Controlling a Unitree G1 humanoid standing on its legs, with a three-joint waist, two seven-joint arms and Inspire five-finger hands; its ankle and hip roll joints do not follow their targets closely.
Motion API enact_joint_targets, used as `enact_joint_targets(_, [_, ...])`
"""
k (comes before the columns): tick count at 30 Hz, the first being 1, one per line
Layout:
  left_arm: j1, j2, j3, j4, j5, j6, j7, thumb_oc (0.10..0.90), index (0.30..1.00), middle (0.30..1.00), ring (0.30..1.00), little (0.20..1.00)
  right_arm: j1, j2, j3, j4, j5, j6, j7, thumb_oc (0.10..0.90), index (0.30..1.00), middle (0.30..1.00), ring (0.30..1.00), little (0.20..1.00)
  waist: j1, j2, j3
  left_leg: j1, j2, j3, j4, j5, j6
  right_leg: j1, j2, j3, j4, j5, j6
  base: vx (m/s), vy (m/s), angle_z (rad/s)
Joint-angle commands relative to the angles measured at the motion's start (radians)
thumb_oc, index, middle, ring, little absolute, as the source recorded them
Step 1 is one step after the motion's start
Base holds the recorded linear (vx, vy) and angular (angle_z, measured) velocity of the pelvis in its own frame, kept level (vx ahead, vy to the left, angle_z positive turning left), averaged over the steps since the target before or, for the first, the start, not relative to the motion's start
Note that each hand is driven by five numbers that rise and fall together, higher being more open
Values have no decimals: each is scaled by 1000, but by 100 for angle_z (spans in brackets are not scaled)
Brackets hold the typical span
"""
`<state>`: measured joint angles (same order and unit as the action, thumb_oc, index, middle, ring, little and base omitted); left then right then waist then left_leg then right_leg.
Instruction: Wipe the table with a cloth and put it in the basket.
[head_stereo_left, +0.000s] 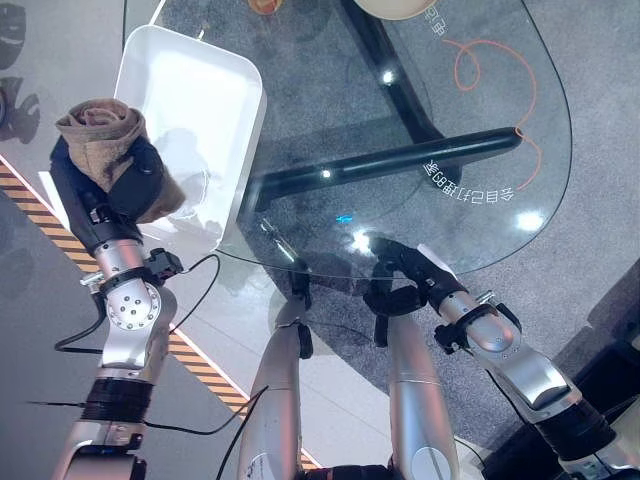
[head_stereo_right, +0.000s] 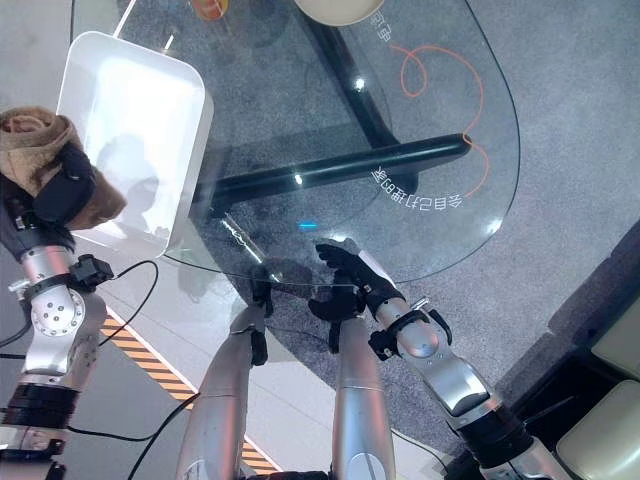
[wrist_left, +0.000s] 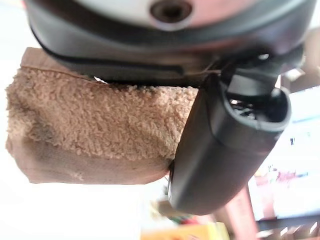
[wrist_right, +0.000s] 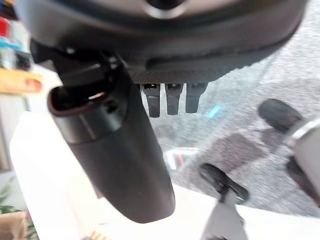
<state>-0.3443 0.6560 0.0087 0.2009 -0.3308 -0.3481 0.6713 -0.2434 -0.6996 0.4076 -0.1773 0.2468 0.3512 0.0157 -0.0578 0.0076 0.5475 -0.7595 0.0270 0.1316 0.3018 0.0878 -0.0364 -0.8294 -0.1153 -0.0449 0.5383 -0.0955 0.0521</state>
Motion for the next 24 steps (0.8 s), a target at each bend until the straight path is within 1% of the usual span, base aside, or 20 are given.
enact_joint_targets(1, [-78,120,68,-31,135,-33,130,100,300,300,300,200,8,-27,26,-97,72,-43,-17,800,900,900,900,900,-24,-11,-27,-36,-38,70,168,-192,23,-7,60,-28,-134,55,8,3,48,0])
enact_joint_targets(3, [-108,128,58,1,136,-18,141,100,300,300,300,200,-7,-32,33,-93,83,-46,-25,800,900,900,900,900,-27,-17,-27,-56,-37,74,166,-183,23,-29,61,-27,-138,65,10,-11,47,-1])
enact_joint_targets(4, [-136,132,42,44,154,-3,153,100,300,300,300,200,-20,-31,46,-83,91,-42,-33,800,900,900,900,900,-28,-21,-27,-66,-33,74,169,-191,20,-41,63,-26,-134,60,14,0,0,0])
enact_joint_targets(5, [-139,132,40,46,154,-4,153,100,300,300,300,200,-21,-31,46,-83,91,-42,-34,800,900,900,900,900,-28,-21,-27,-67,-33,74,170,-192,20,-42,64,-26,-133,59,14,12,35,-1])
enact_joint_targets(6, [-158,138,29,68,171,22,163,100,300,300,300,200,-28,-32,52,-79,95,-37,-37,800,900,900,900,900,-29,-24,-27,-75,-32,75,170,-192,18,-49,65,-27,-134,61,16,0,0,0])
enact_joint_targets(7, [-164,140,25,73,176,32,164,100,300,300,300,200,-31,-31,53,-77,96,-37,-37,800,900,900,900,900,-29,-25,-27,-77,-31,75,170,-191,17,-51,65,-26,-134,62,16,0,0,0])
enact_joint_targets(8, [-194,160,-3,128,230,87,164,100,300,300,300,200,-45,-40,59,-69,115,-35,-41,800,900,900,900,900,-32,-29,-27,-90,-30,75,171,-191,14,-66,66,-27,-134,66,20,0,0,0])
enact_joint_targets(9, [-203,163,-9,135,236,99,163,100,300,300,300,200,-48,-40,58,-67,118,-34,-42,800,900,900,900,900,-31,-30,-27,-94,-30,75,172,-191,13,-70,66,-27,-133,67,20,0,0,0])
enact_joint_targets(11, [-226,175,-35,199,247,140,166,100,300,300,300,200,-63,-55,68,-70,139,-26,-50,800,900,900,900,900,-36,-36,-27,-115,-29,73,172,-189,10,-91,69,-25,-136,75,25,0,0,0])
enact_joint_targets(14, [-238,180,-56,258,246,140,160,100,300,300,300,200,-75,-74,73,-56,161,-48,-49,800,900,900,900,900,-40,-40,-27,-139,-24,76,172,-187,8,-117,74,-23,-132,81,31,-6,33,-1])
enact_joint_targets(20, [-284,188,-93,304,272,127,146,100,300,300,300,200,-105,-91,84,-38,197,-52,-48,800,900,900,900,900,-45,-53,-27,-171,-21,75,175,-185,4,-140,80,-26,-134,90,36,0,0,0])
enact_joint_targets(24, [-324,200,-125,312,300,155,133,100,300,300,300,200,-121,-90,87,-25,219,-55,-60,800,900,900,900,900,-45,-58,-27,-187,-23,69,174,-183,1,-155,80,-28,-138,99,41,0,0,0])
